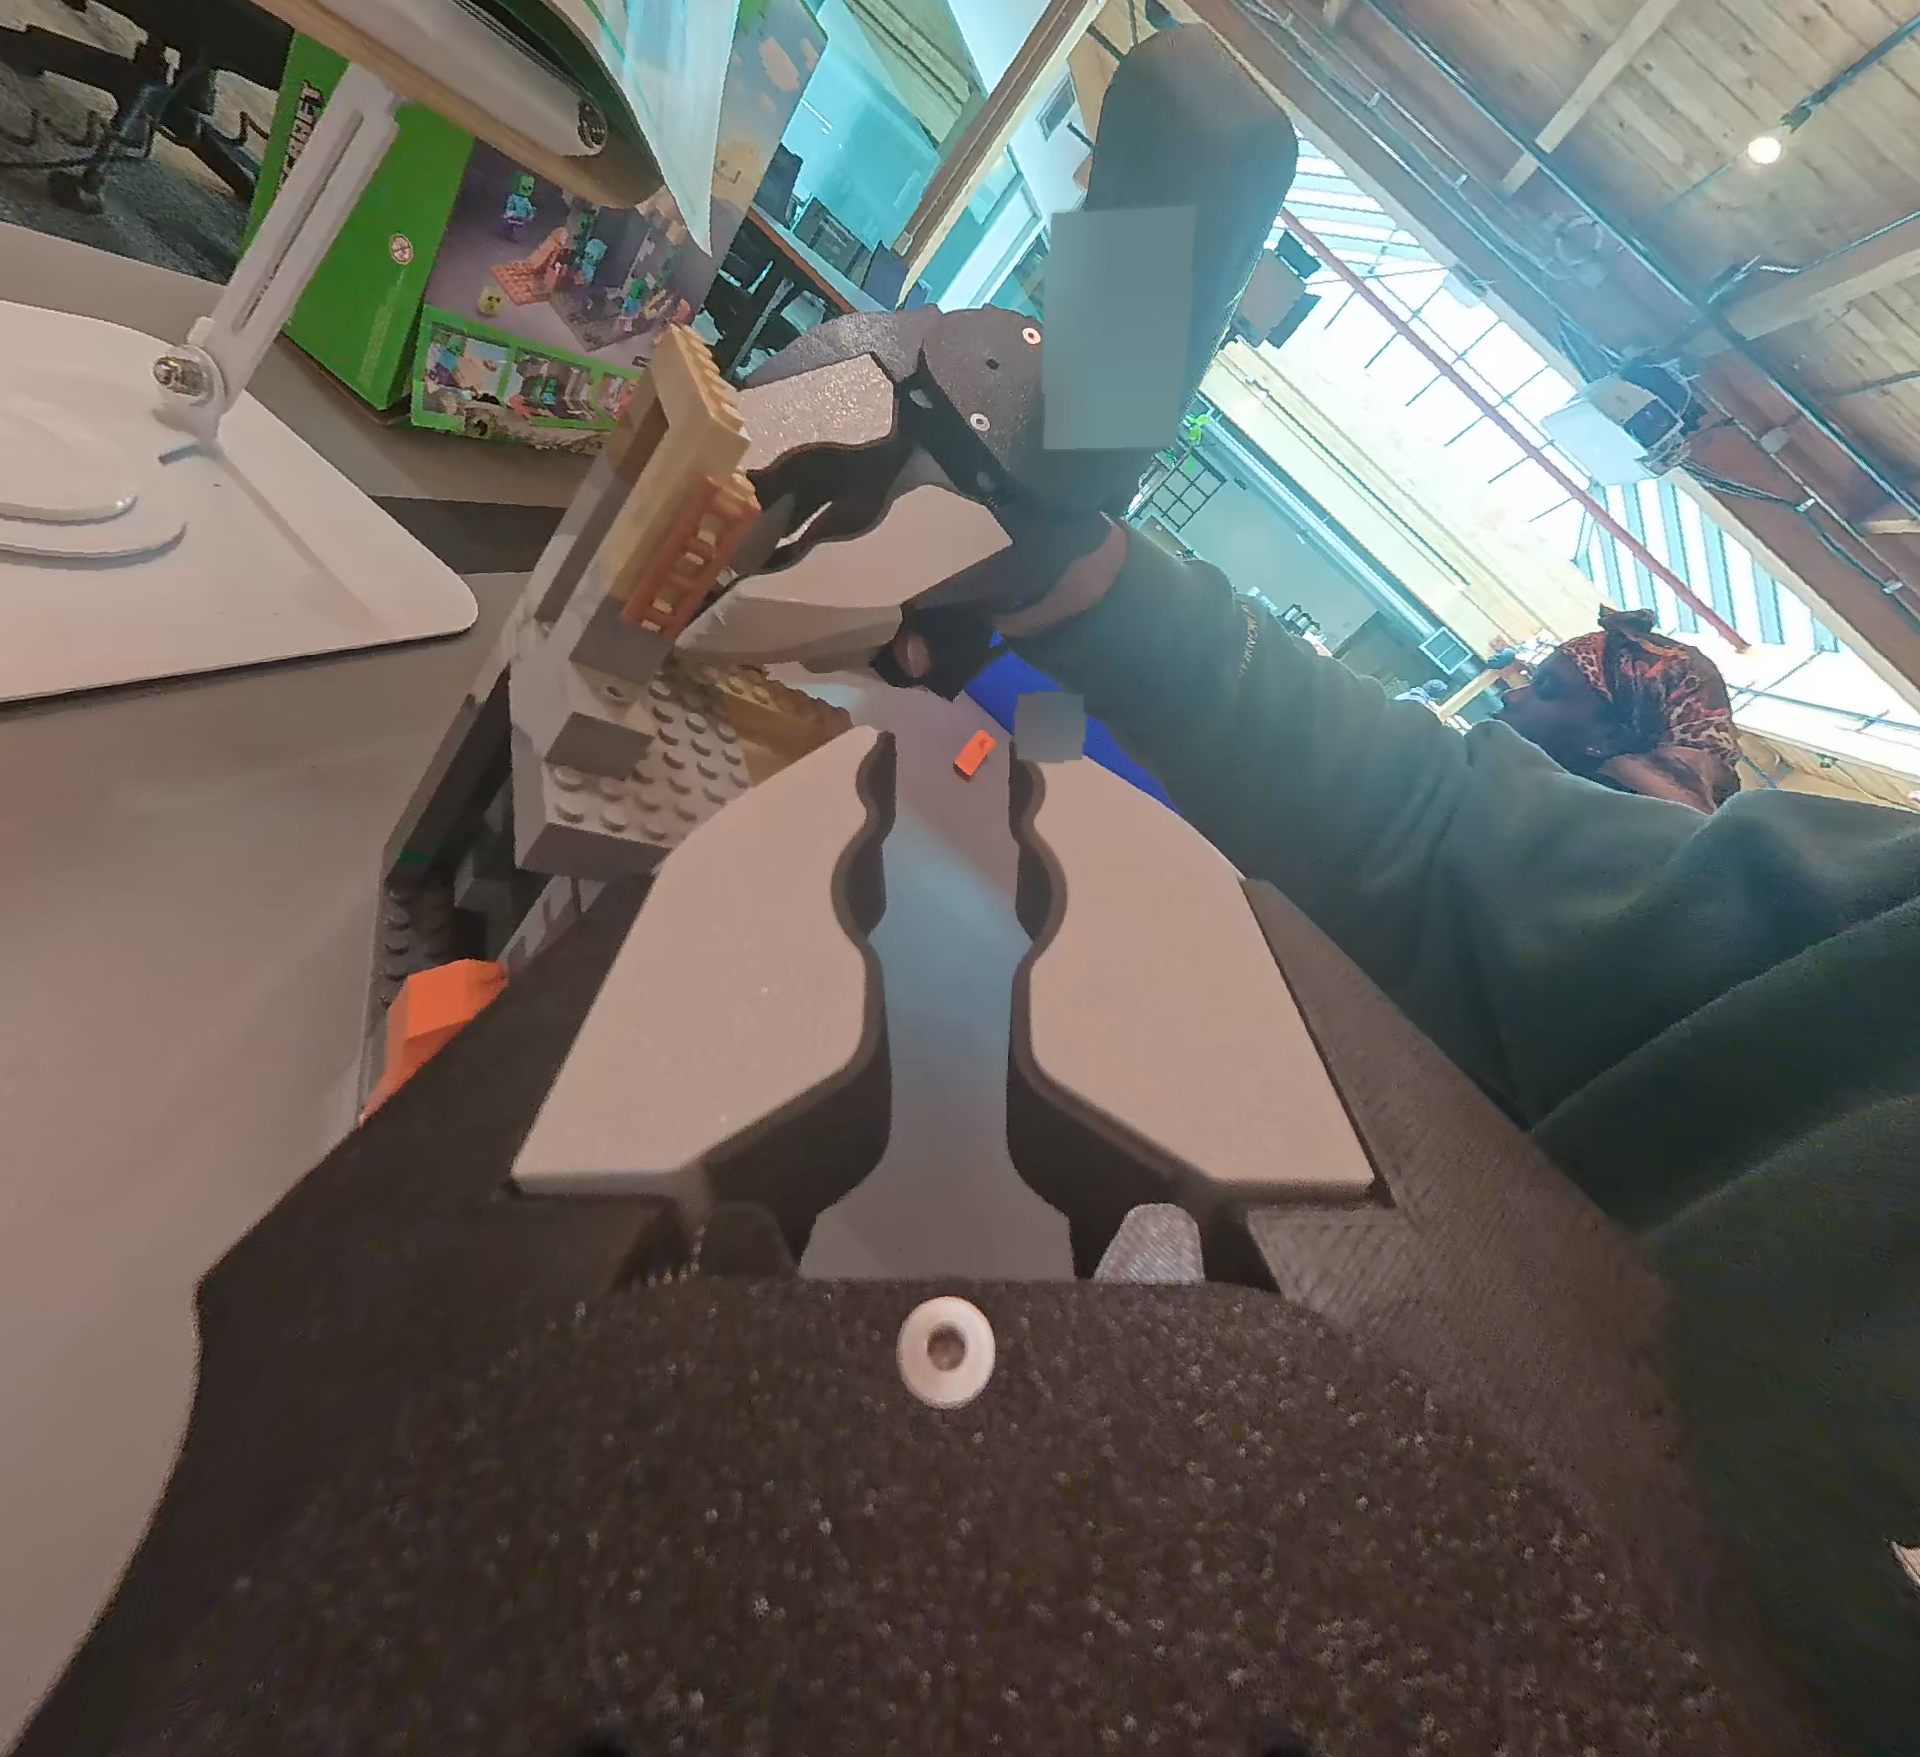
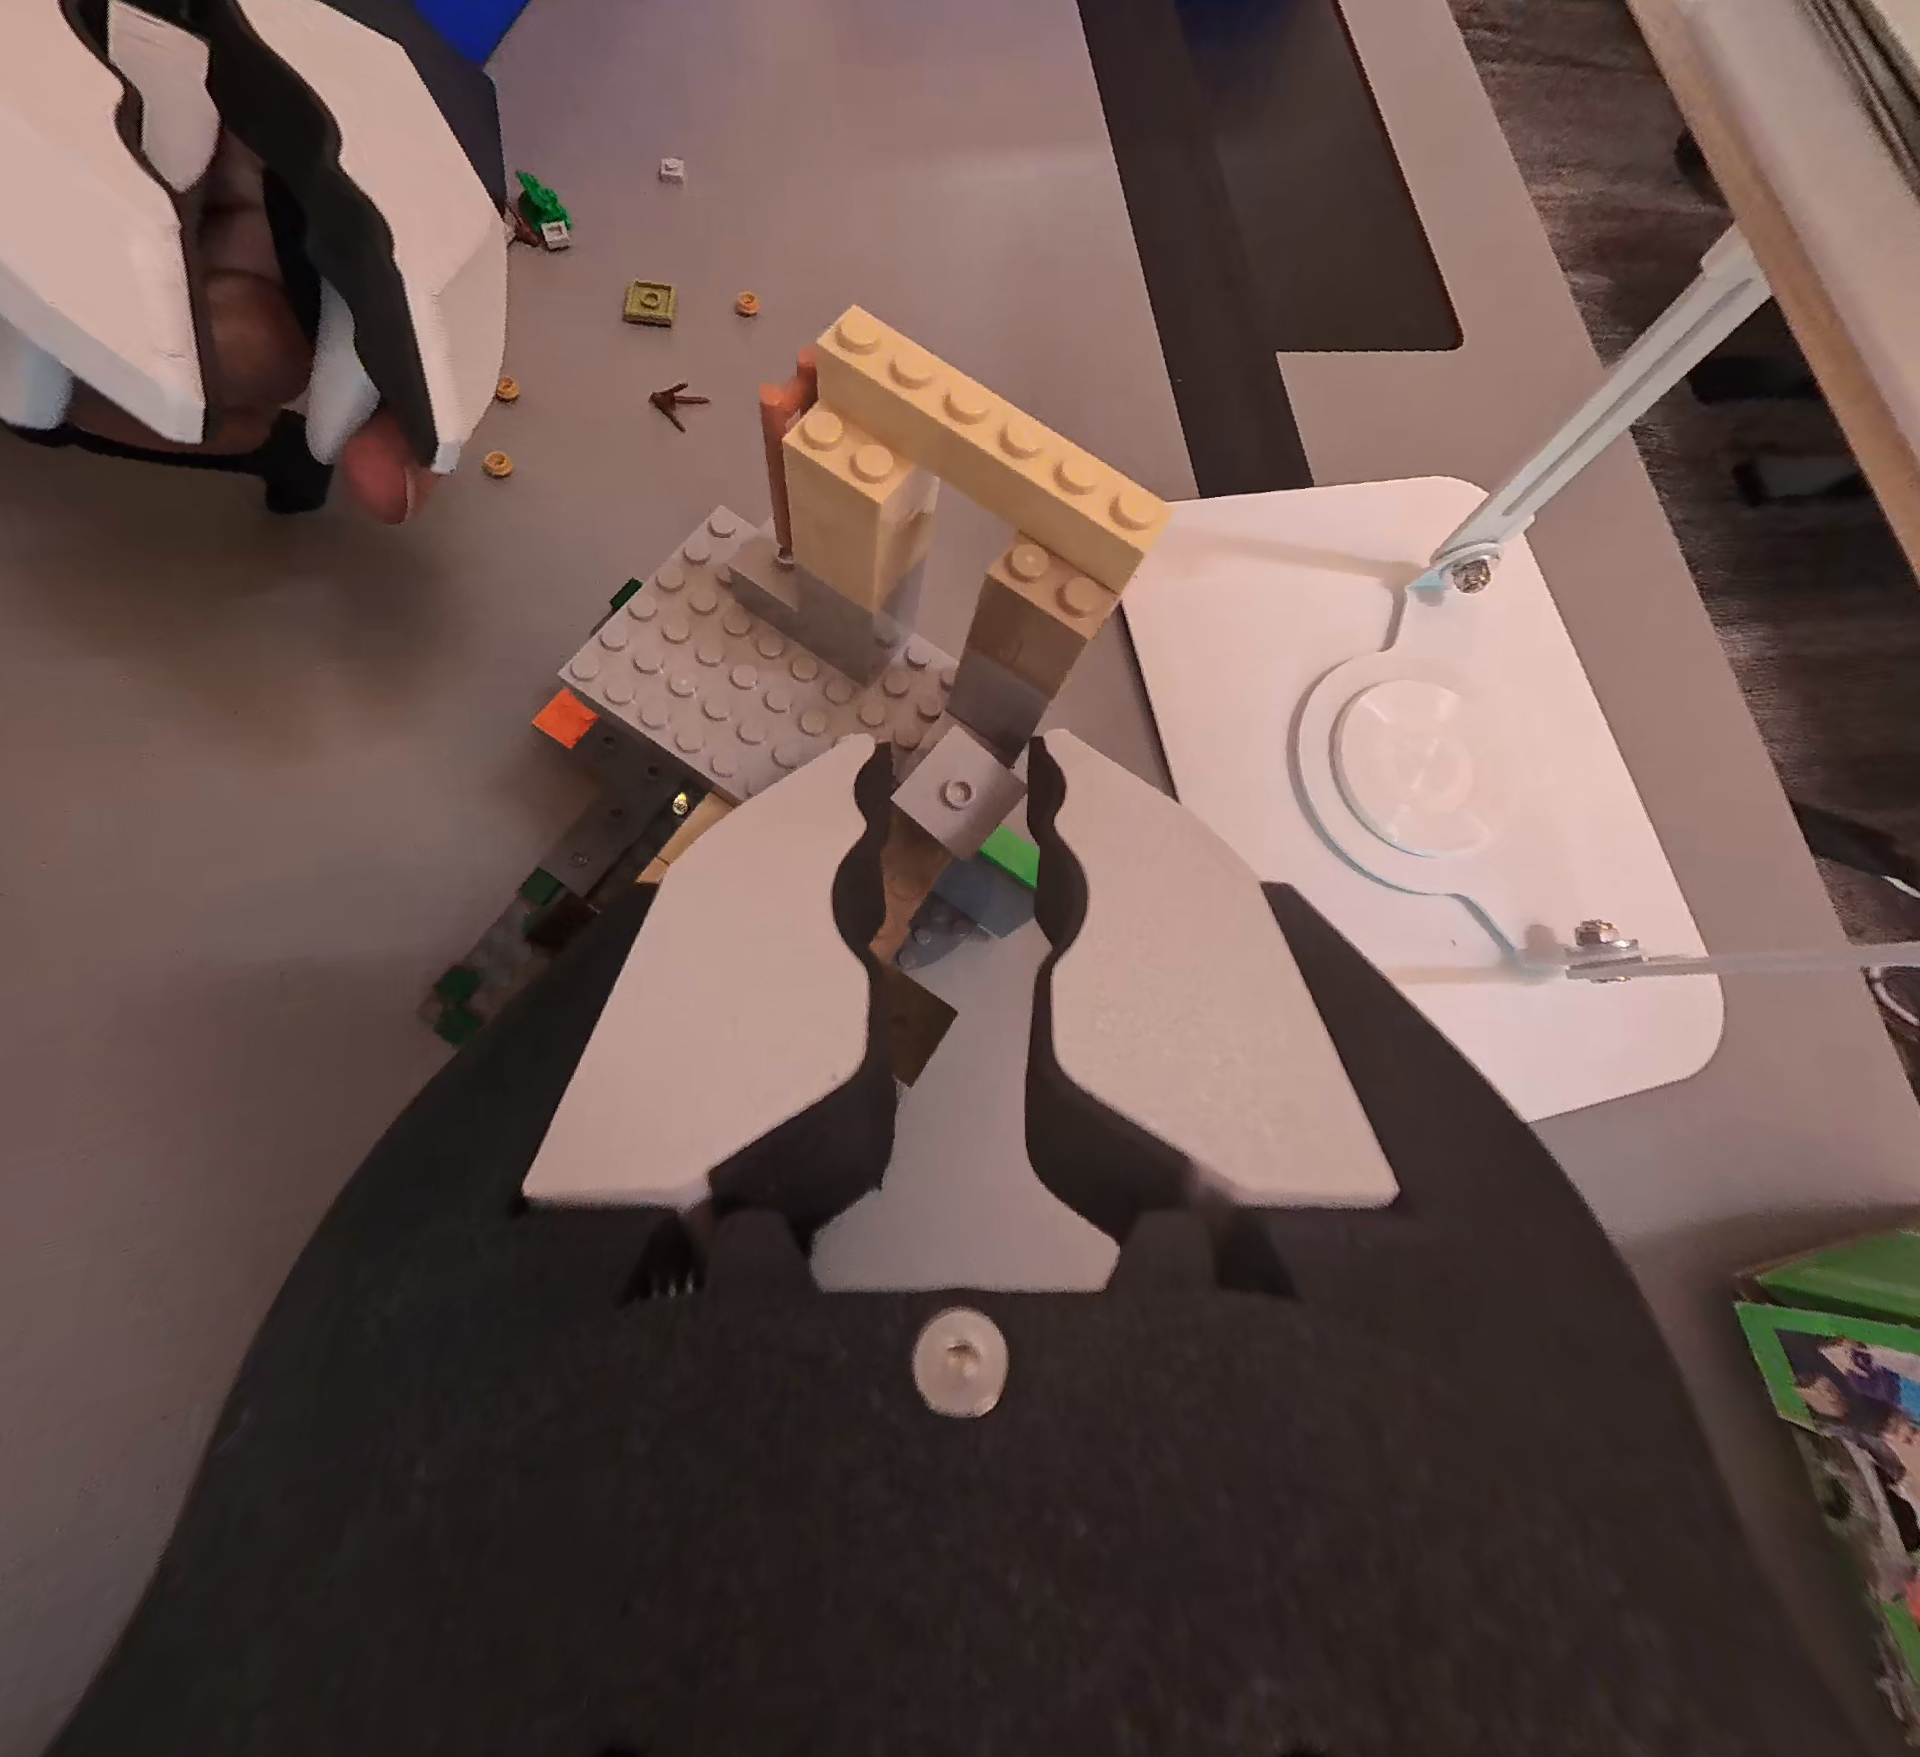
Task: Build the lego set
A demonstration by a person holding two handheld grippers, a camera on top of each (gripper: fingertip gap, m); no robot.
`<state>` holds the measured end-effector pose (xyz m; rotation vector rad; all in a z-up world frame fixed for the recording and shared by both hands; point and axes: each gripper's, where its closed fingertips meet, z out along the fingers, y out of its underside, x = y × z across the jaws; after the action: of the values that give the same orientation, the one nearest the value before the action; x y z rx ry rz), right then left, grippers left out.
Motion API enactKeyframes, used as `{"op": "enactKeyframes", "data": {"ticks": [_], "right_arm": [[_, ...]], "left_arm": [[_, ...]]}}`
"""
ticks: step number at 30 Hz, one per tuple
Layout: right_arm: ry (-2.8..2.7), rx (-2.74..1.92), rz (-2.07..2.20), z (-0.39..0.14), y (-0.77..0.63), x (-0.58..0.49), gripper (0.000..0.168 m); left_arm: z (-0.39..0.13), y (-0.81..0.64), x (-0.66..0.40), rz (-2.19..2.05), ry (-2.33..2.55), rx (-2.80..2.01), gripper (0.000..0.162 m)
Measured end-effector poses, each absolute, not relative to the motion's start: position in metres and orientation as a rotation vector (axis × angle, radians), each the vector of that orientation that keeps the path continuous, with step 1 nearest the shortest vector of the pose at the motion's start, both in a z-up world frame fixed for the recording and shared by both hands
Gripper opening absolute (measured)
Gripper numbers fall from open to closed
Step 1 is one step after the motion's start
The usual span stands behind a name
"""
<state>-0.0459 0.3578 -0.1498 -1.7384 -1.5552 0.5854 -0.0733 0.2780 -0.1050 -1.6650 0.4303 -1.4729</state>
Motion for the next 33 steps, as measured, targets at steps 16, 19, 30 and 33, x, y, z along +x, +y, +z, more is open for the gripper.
{"op": "enactKeyframes", "data": {"ticks": [16,19,30,33], "right_arm": [[-1.522,-1.804,0.539,-0.154,0.36,-0.051,0.029],[-1.523,-1.81,0.544,-0.155,0.36,-0.052,0.029],[-1.294,-1.828,0.574,-0.111,0.374,0.005,0.03],[-1.271,-1.868,0.409,-0.125,0.378,0.042,0.027]], "left_arm": [[-0.102,0.273,-0.07,-1.482,0.451,-1.654,0.02],[-0.101,0.273,-0.07,-1.486,0.452,-1.652,0.02],[-0.101,0.272,-0.071,-1.484,0.457,-1.646,0.019],[-0.099,0.269,-0.069,-1.49,0.476,-1.636,0.019]]}}
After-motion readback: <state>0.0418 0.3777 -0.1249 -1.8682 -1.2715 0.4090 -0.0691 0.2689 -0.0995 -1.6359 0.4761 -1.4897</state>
